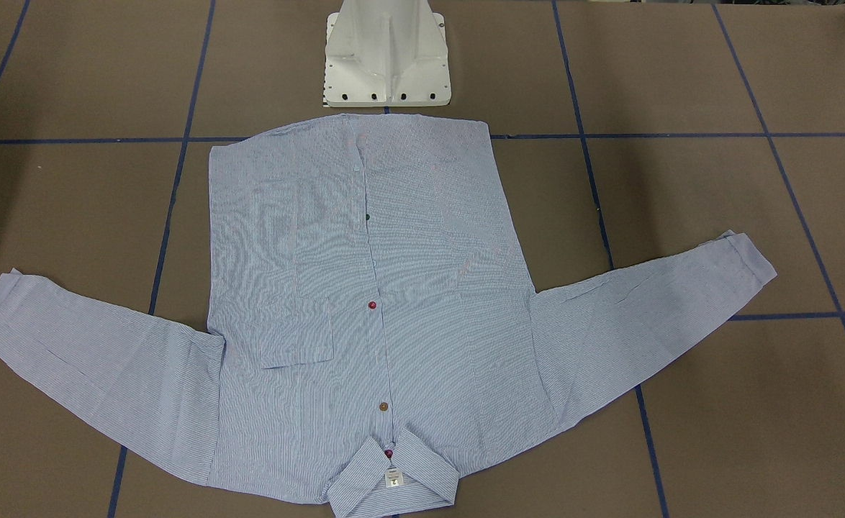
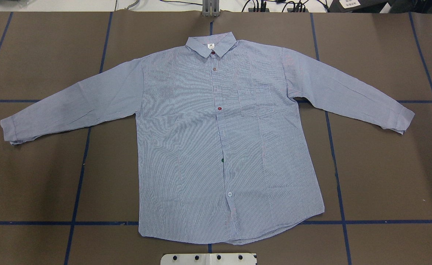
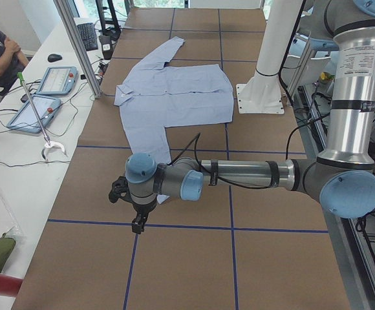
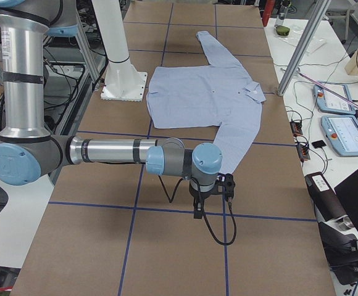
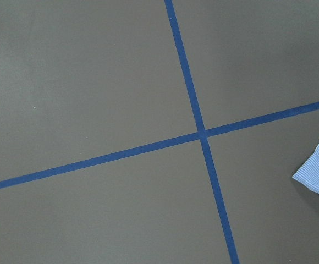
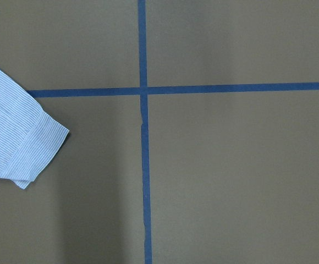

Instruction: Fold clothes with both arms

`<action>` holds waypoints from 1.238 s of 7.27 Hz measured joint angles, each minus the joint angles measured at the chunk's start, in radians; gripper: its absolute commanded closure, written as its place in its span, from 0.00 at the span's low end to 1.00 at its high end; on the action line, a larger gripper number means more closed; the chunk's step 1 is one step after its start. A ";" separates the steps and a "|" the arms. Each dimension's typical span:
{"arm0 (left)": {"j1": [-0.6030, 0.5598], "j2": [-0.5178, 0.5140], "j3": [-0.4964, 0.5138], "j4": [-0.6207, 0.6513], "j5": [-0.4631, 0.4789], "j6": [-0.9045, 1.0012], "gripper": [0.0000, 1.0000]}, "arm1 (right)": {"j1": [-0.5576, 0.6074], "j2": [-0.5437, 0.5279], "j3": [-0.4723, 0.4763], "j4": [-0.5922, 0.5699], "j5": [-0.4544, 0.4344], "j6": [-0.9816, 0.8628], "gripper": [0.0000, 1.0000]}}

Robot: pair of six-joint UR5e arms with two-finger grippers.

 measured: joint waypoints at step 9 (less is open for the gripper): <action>0.016 -0.014 -0.060 -0.140 -0.027 0.004 0.00 | -0.290 0.078 -0.258 0.621 0.050 0.245 0.00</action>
